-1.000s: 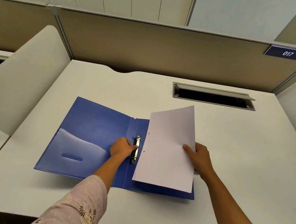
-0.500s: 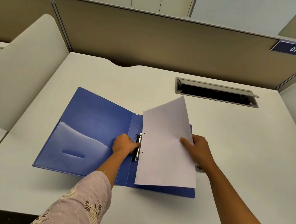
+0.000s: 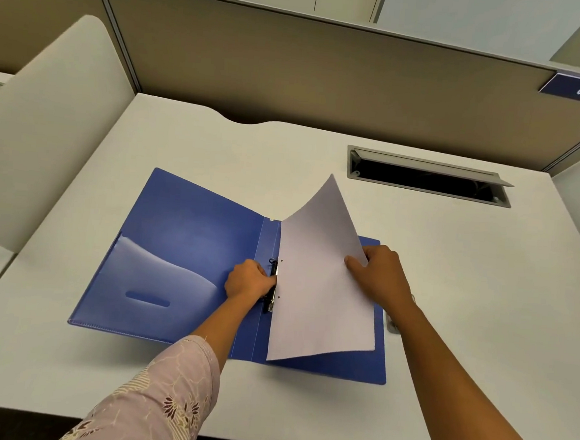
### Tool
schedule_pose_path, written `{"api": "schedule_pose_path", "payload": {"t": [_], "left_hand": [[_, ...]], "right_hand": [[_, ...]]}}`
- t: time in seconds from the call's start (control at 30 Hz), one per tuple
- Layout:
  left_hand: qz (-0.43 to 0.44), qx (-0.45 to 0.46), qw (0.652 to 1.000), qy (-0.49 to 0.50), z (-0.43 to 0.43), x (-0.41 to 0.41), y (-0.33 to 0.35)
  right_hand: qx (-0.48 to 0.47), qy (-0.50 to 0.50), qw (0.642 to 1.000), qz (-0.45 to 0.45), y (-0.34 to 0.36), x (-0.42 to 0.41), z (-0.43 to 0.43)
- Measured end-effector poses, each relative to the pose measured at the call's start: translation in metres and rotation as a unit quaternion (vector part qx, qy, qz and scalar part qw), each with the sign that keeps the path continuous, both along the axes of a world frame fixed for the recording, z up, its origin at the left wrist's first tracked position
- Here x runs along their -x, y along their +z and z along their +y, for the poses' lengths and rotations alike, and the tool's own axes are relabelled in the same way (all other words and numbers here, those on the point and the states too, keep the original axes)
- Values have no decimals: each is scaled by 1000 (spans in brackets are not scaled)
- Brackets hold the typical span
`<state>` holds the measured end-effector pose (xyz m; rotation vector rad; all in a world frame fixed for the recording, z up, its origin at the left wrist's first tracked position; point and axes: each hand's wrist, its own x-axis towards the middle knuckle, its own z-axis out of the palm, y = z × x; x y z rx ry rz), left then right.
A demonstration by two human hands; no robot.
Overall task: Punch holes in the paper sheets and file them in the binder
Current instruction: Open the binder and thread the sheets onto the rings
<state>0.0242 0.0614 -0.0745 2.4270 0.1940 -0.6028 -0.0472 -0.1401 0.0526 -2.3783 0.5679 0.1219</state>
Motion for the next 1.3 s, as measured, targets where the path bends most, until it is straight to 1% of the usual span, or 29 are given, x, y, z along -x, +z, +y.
{"api": "schedule_pose_path", "payload": {"t": [0.17,0.33,0.43,0.53,0.6,0.73,0.87,0.97,1.13,1.3], "left_hand": [[-12,-5,1000,-8,0,3,-3],[-4,21,1000,7,-1,4,-6],[-37,94,994,51,-4,7,-9],[-47,198,973,109,-11,8,-10],[-19,234,962,141,-15,5,-10],[74,301,929,203,-21,-2,-10],[145,346,890,259,-23,-8,-7],[185,372,866,278,-23,-8,-6],[199,373,863,278,-23,-9,-7],[196,359,868,282,-23,-11,-11]], "right_hand": [[23,-9,1000,-2,5,-5,6],[44,-4,999,5,10,-8,10],[47,-4,999,10,10,-9,10],[40,-7,999,7,10,-8,9],[40,-9,999,7,10,-8,10],[36,-9,999,7,11,-8,11],[41,-5,999,2,13,-6,11],[32,-5,999,1,12,-6,10],[5,-6,1000,8,13,-4,7],[-5,-13,1000,16,10,-1,4]]}}
